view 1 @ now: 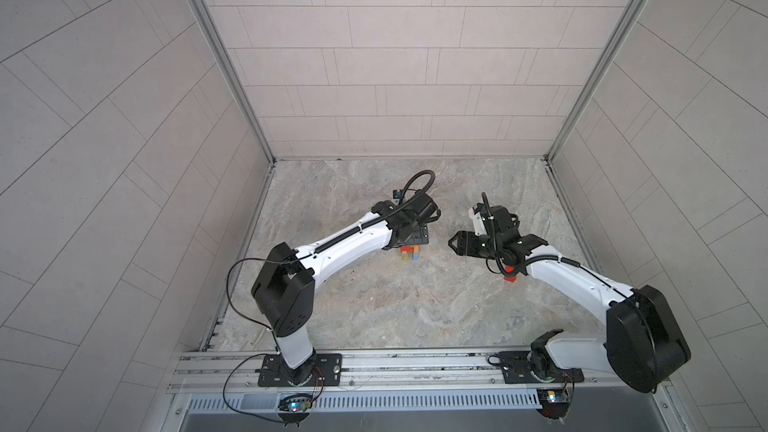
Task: Build the wood block tower
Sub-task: 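Lower the red block onto the stack top and open the left gripper, then raise the left gripper from the stack while the right gripper grasps the loose red block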
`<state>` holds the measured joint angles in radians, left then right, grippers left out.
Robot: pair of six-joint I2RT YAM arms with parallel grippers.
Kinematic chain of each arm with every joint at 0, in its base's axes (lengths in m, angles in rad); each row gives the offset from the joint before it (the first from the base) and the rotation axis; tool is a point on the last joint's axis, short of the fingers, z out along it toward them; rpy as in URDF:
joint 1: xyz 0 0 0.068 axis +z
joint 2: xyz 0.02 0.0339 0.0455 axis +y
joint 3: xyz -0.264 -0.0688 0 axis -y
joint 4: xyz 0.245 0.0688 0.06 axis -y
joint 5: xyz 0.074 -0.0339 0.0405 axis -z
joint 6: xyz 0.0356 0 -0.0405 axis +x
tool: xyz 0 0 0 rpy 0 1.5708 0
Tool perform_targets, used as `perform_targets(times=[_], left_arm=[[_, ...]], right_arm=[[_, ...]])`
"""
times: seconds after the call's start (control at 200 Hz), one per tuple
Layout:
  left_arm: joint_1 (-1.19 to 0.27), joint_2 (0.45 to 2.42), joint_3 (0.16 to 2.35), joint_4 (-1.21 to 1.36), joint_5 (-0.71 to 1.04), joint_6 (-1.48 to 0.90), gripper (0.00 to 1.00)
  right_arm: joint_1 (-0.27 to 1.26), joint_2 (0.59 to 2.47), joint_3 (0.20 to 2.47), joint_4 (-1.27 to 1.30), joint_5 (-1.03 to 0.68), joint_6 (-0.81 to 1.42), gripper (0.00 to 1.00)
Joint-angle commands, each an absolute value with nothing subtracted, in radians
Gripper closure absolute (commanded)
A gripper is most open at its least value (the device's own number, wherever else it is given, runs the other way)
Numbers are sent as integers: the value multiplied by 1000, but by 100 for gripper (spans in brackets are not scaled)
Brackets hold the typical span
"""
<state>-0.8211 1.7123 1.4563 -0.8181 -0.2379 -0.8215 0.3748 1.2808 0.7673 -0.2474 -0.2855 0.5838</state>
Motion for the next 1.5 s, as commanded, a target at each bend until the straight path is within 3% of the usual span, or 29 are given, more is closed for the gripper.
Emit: perform_targets(times=[0.0, 0.5, 0.861, 1.496], left_arm=[[-825, 1615, 1475, -847, -285, -794, 0], [-823, 1286, 985, -574, -243, -745, 0], [-819, 1155, 715, -420, -250, -746, 0], [-732, 1148, 604, -358, -195, -730, 0]], right_arm=[[355, 1234, 794, -318, -234, 565, 27], [160, 1192, 832, -556, -127, 479, 30], [54, 1162, 704, -591, -43, 462, 30], [38, 1356, 712, -588, -44, 469, 50]])
